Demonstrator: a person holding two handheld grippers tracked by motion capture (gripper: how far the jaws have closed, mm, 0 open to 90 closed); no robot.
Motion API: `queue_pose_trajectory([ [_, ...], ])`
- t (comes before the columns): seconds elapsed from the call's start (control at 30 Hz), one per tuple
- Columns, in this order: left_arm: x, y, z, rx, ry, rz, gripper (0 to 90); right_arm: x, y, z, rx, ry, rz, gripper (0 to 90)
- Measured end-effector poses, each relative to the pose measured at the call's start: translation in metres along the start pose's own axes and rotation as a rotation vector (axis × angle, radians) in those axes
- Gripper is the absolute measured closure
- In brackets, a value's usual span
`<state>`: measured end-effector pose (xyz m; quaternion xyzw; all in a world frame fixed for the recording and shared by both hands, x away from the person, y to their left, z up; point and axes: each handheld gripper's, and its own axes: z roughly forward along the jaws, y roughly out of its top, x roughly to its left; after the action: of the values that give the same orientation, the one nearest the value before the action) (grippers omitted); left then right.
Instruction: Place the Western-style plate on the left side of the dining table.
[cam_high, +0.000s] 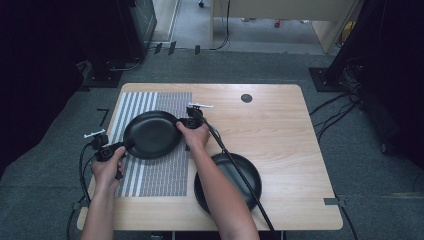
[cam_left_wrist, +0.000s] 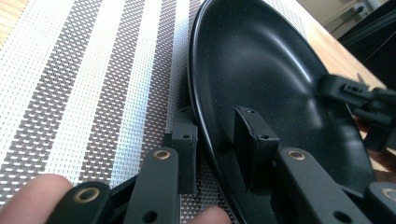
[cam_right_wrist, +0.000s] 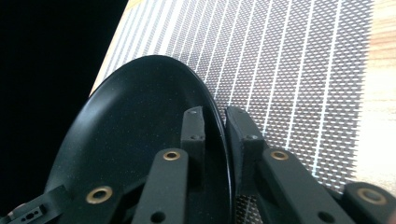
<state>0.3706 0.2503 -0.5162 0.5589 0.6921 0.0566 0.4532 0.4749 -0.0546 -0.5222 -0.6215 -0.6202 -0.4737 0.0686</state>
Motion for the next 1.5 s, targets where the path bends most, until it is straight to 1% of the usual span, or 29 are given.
queue_pose_trajectory([
  [0.03, -0.004, 0.000, -0.001, 0.002, 0.019, 0.035, 66.5, 0.000, 0.000, 0.000, -0.003, 0.009, -0.002, 69.7],
  [0.07, -0.004, 0.000, -0.001, 0.002, 0.019, 0.035, 63.1, 0.001, 0.000, -0.001, -0.014, 0.014, -0.006, 67.9],
  [0.1, -0.009, 0.000, -0.001, 0.009, 0.049, 0.074, 59.8, 0.002, 0.000, -0.002, -0.031, 0.019, -0.009, 65.4],
  [0.13, -0.012, 0.000, -0.001, 0.008, 0.074, 0.096, 57.7, 0.002, 0.001, -0.003, -0.039, 0.023, -0.013, 63.8],
  [0.2, -0.016, 0.001, -0.004, -0.030, 0.120, 0.138, 52.0, 0.003, 0.003, -0.006, -0.056, 0.024, -0.030, 61.4],
  [0.23, -0.017, 0.002, -0.007, -0.045, 0.132, 0.143, 50.7, 0.004, 0.004, -0.008, -0.063, 0.023, -0.038, 60.3],
  [0.27, -0.017, 0.002, -0.007, -0.045, 0.132, 0.143, 48.9, 0.004, 0.004, -0.008, -0.063, 0.023, -0.038, 60.3],
  [0.3, -0.016, 0.006, -0.013, -0.072, 0.130, 0.135, 46.6, 0.006, 0.006, -0.013, -0.080, 0.013, -0.061, 58.7],
  [0.37, -0.014, 0.008, -0.018, -0.091, 0.120, 0.125, 43.4, 0.006, 0.008, -0.018, -0.093, 0.006, -0.093, 55.5],
  [0.43, -0.012, 0.010, -0.021, -0.098, 0.117, 0.121, 39.8, 0.007, 0.009, -0.024, -0.113, -0.014, -0.114, 53.8],
  [0.47, -0.011, 0.010, -0.022, -0.101, 0.124, 0.122, 37.6, 0.007, 0.009, -0.028, -0.119, -0.016, -0.114, 50.8],
  [0.53, -0.011, 0.010, -0.024, -0.103, 0.158, 0.149, 35.6, 0.006, 0.009, -0.035, -0.128, -0.027, -0.122, 46.8],
  [0.6, -0.010, 0.010, -0.027, -0.109, 0.161, 0.152, 33.5, 0.005, 0.008, -0.042, -0.130, -0.045, -0.141, 43.3],
  [0.63, -0.009, 0.010, -0.028, -0.112, 0.159, 0.149, 31.9, 0.003, 0.008, -0.046, -0.125, -0.065, -0.158, 42.2],
  [0.7, -0.010, 0.010, -0.031, -0.111, 0.165, 0.156, 28.8, 0.001, 0.008, -0.055, -0.120, -0.058, -0.150, 42.1],
  [0.77, -0.012, 0.008, -0.033, -0.109, 0.176, 0.176, 26.4, 0.000, 0.009, -0.063, -0.128, -0.047, -0.148, 39.9],
  [0.8, -0.012, 0.008, -0.033, -0.109, 0.176, 0.176, 25.3, 0.000, 0.009, -0.069, -0.134, -0.042, -0.158, 38.2],
  [0.83, -0.016, 0.006, -0.034, -0.099, 0.181, 0.192, 23.7, 0.000, 0.009, -0.074, -0.135, -0.040, -0.165, 36.7],
  [0.87, -0.016, 0.006, -0.034, -0.099, 0.181, 0.192, 22.2, 0.000, 0.009, -0.074, -0.135, -0.040, -0.165, 36.7],
  [0.9, -0.021, 0.003, -0.035, -0.090, 0.178, 0.206, 20.6, 0.001, 0.008, -0.083, -0.109, -0.031, -0.209, 32.0],
  [1.0, -0.028, -0.003, -0.037, -0.081, 0.168, 0.225, 18.7, 0.001, 0.005, -0.098, -0.110, -0.019, -0.227, 27.5],
  [1.1, -0.036, -0.010, -0.039, -0.067, 0.162, 0.248, 17.2, 0.000, 0.002, -0.113, -0.108, -0.036, -0.249, 24.9],
  [1.23, -0.043, -0.019, -0.042, -0.055, 0.155, 0.269, 15.0, -0.009, -0.002, -0.133, -0.124, -0.059, -0.265, 24.8],
  [1.27, -0.043, -0.019, -0.042, -0.055, 0.155, 0.269, 14.2, -0.009, -0.002, -0.133, -0.124, -0.059, -0.265, 24.8],
  [1.3, -0.046, -0.022, -0.044, -0.053, 0.143, 0.262, 13.8, -0.014, -0.005, -0.143, -0.125, -0.069, -0.288, 24.5],
  [1.33, -0.047, -0.024, -0.045, -0.052, 0.140, 0.260, 13.7, -0.017, -0.006, -0.148, -0.129, -0.074, -0.295, 24.4],
  [1.43, -0.048, -0.029, -0.047, -0.045, 0.151, 0.270, 13.3, -0.025, -0.012, -0.161, -0.126, -0.088, -0.309, 24.3],
  [1.47, -0.048, -0.029, -0.047, -0.045, 0.151, 0.270, 12.9, -0.025, -0.012, -0.161, -0.126, -0.088, -0.309, 24.3],
  [1.5, -0.047, -0.033, -0.047, -0.036, 0.157, 0.274, 12.4, -0.030, -0.015, -0.170, -0.127, -0.090, -0.310, 24.2],
])
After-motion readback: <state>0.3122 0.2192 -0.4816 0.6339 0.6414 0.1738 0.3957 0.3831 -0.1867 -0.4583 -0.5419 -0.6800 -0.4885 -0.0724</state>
